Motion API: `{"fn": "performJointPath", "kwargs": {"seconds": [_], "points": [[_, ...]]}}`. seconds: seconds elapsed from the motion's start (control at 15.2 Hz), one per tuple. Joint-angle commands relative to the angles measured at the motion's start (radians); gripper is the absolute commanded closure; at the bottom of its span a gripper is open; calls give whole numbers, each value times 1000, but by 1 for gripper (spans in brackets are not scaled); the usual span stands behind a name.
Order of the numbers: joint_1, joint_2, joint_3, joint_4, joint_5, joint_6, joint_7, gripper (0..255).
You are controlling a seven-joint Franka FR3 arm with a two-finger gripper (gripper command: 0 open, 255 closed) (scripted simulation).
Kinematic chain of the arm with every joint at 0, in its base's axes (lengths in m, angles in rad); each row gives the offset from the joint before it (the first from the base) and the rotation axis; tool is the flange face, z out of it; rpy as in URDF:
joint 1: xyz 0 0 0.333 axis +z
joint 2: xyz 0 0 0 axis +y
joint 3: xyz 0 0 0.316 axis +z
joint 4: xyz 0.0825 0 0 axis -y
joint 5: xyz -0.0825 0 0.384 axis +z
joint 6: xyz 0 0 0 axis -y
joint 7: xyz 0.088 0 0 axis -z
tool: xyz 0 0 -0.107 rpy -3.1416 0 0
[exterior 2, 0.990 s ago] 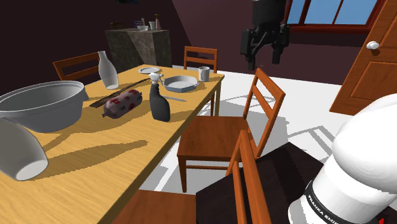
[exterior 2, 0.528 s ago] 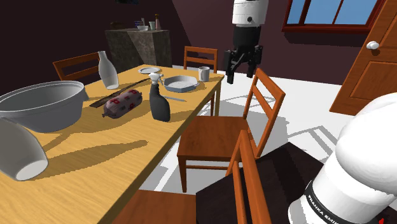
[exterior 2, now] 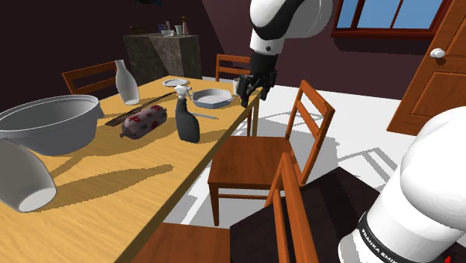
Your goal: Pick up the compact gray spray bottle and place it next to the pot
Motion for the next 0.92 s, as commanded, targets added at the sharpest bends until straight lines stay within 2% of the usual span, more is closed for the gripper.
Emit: {"fn": "performJointPath", "kwargs": {"seconds": [0.0, 0.4, 0.66, 0.86], "points": [[27, 60, -6, 6, 27, 94, -44, 0], [116, 262, -33, 84, 165, 321, -233, 0], [169, 395, -34, 166, 320, 431, -411, 0], [182, 490, -5, 243, 460, 491, -566, 0]]}}
